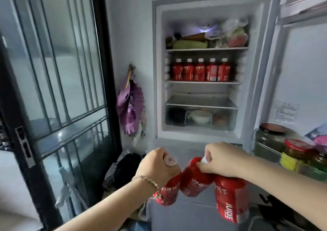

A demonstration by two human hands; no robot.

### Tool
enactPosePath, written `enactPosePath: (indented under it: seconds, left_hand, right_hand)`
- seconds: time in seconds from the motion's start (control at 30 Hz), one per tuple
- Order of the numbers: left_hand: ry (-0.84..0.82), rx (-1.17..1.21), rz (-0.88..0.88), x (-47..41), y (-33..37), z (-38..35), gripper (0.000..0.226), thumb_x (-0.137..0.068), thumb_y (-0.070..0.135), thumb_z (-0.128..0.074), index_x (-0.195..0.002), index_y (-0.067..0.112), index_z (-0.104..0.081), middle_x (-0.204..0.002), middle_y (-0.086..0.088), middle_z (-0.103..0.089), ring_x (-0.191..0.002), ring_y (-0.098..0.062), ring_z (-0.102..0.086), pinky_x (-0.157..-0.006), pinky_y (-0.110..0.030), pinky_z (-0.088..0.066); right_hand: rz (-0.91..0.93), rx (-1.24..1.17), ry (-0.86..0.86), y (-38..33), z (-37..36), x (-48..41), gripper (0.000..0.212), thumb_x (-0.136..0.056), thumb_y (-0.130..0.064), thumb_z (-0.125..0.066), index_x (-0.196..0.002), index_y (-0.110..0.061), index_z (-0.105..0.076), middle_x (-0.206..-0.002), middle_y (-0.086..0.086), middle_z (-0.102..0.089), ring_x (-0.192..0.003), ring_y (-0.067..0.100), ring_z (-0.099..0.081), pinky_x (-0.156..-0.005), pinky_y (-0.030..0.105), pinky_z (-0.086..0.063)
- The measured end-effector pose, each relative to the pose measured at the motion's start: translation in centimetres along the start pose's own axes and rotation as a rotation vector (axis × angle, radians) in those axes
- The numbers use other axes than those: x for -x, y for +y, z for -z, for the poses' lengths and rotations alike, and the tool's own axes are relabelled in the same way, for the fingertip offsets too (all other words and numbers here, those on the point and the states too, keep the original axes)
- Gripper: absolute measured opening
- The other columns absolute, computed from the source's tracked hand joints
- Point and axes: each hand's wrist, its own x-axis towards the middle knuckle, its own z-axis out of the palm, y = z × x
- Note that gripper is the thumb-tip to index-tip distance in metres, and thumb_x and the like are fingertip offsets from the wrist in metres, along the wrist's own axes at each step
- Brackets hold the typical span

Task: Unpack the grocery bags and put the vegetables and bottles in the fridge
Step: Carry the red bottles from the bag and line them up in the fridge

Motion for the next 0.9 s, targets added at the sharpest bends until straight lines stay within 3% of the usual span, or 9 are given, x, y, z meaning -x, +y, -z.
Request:
enactPosePath:
  seconds: [0.13, 0.3, 0.53, 0.63, 0.8, 0.9]
  left_hand:
    - [-0.024, 0.11, -0.067, -9.2, 0.7, -2.2, 0.023, -0.072, 0.03, -0.07, -0.074, 0.013, -0.056, -0.065, 0.004, -0.055, -0.062, -0.014, -0.052, -0.056, -0.028, -0.046]
    - [0.063, 0.222, -0.152, -20.0, 1.5, -6.2, 0.021, -0.075, 0.028, -0.071, -0.077, 0.012, -0.057, -0.067, 0.005, -0.054, -0.056, -0.006, -0.045, -0.045, -0.012, -0.033]
    - [0.169, 0.245, -0.169, -35.2, 4.1, -10.7, 0.024, -0.076, 0.03, -0.074, -0.083, 0.017, -0.055, -0.07, 0.013, -0.052, -0.063, -0.004, -0.048, -0.057, -0.016, -0.04]
    - [0.235, 0.272, -0.173, -40.7, 4.9, -11.3, 0.026, -0.076, 0.031, -0.075, -0.084, 0.015, -0.056, -0.071, 0.012, -0.053, -0.063, 0.0, -0.047, -0.056, -0.019, -0.039]
    - [0.315, 0.305, -0.147, -47.8, 4.8, -11.8, 0.027, -0.077, 0.032, -0.074, -0.085, 0.011, -0.059, -0.07, 0.01, -0.055, -0.063, -0.003, -0.05, -0.053, -0.013, -0.037]
    - [0.292, 0.278, -0.14, -50.6, 4.5, -12.2, 0.029, -0.079, 0.035, -0.072, -0.088, 0.011, -0.059, -0.073, 0.008, -0.057, -0.071, -0.012, -0.055, -0.058, -0.02, -0.042]
  right_hand:
    - [-0.122, -0.078, 0.091, 3.0, 1.7, -6.9, 0.04, -0.08, -0.053, -0.059, -0.087, -0.013, -0.057, -0.084, 0.003, -0.063, -0.073, 0.018, -0.06, -0.058, 0.027, -0.042]
    - [-0.176, -0.139, 0.152, 8.1, 3.6, -16.8, 0.037, -0.082, -0.047, -0.061, -0.067, -0.015, -0.048, -0.062, 0.0, -0.051, -0.054, 0.014, -0.048, -0.047, 0.024, -0.032]
    - [-0.153, -0.103, 0.175, 14.6, 6.8, -30.7, 0.048, -0.081, -0.042, -0.061, -0.052, -0.016, -0.032, -0.05, 0.001, -0.034, -0.046, 0.017, -0.035, -0.045, 0.024, -0.025]
    - [-0.156, -0.086, 0.205, 16.1, 8.1, -35.7, 0.048, -0.081, -0.043, -0.061, -0.053, -0.015, -0.035, -0.051, 0.001, -0.038, -0.048, 0.017, -0.039, -0.047, 0.024, -0.028]
    - [-0.178, -0.119, 0.217, 17.1, 8.6, -41.3, 0.043, -0.084, -0.043, -0.059, -0.058, -0.014, -0.04, -0.056, -0.001, -0.042, -0.052, 0.015, -0.043, -0.052, 0.025, -0.034]
    - [-0.195, -0.156, 0.224, 17.2, 8.4, -43.1, 0.042, -0.086, -0.044, -0.058, -0.062, -0.014, -0.044, -0.057, -0.002, -0.045, -0.052, 0.013, -0.045, -0.053, 0.025, -0.036]
